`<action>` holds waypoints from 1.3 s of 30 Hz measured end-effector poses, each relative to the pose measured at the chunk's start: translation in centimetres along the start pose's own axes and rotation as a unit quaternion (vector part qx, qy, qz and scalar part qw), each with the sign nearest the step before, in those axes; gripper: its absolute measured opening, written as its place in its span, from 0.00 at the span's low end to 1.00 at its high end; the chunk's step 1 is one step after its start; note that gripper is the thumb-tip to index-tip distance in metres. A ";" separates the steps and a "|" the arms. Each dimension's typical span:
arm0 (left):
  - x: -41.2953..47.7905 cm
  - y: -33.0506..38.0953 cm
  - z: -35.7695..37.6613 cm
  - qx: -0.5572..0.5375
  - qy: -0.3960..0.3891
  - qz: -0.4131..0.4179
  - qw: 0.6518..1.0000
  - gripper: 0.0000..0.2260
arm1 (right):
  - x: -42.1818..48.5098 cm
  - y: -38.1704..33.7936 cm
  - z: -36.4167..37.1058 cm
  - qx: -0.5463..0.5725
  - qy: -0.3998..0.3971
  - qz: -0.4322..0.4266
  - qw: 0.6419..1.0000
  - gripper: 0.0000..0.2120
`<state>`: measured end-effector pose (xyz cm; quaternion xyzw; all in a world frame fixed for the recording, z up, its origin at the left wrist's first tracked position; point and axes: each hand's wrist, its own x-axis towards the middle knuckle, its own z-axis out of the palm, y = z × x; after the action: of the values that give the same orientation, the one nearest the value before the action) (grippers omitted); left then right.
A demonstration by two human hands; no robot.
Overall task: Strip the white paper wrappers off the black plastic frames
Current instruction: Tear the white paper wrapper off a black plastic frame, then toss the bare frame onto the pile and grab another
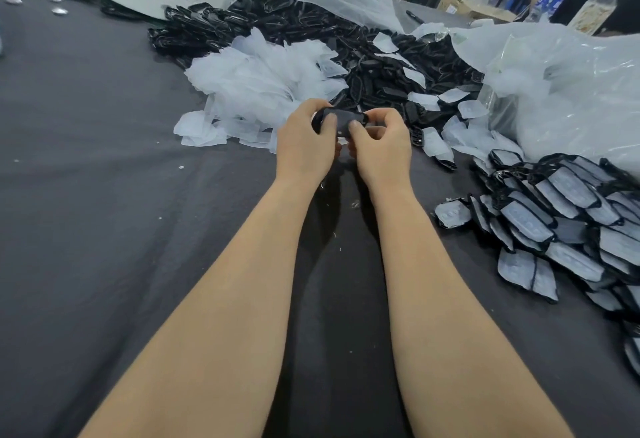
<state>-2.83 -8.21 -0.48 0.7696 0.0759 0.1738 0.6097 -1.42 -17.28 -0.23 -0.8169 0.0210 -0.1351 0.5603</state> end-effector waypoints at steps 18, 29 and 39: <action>-4.3 6.6 11.4 0.034 -0.124 0.073 0.989 0.07 | -1.1 1.0 -14.6 -0.106 0.256 0.020 0.961 0.02; -7.4 7.5 18.2 0.229 -0.147 0.114 0.956 0.15 | -2.4 3.6 -19.3 -0.281 0.341 0.112 0.890 0.10; -2.6 7.2 9.9 -0.028 -0.044 0.053 0.997 0.03 | -0.7 -1.1 -10.2 -0.179 0.227 -0.049 0.956 0.07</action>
<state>-2.33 -19.89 4.04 0.7623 0.0034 0.1735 0.6235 -4.74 -25.99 4.09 -0.8518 0.1315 -0.3380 0.3781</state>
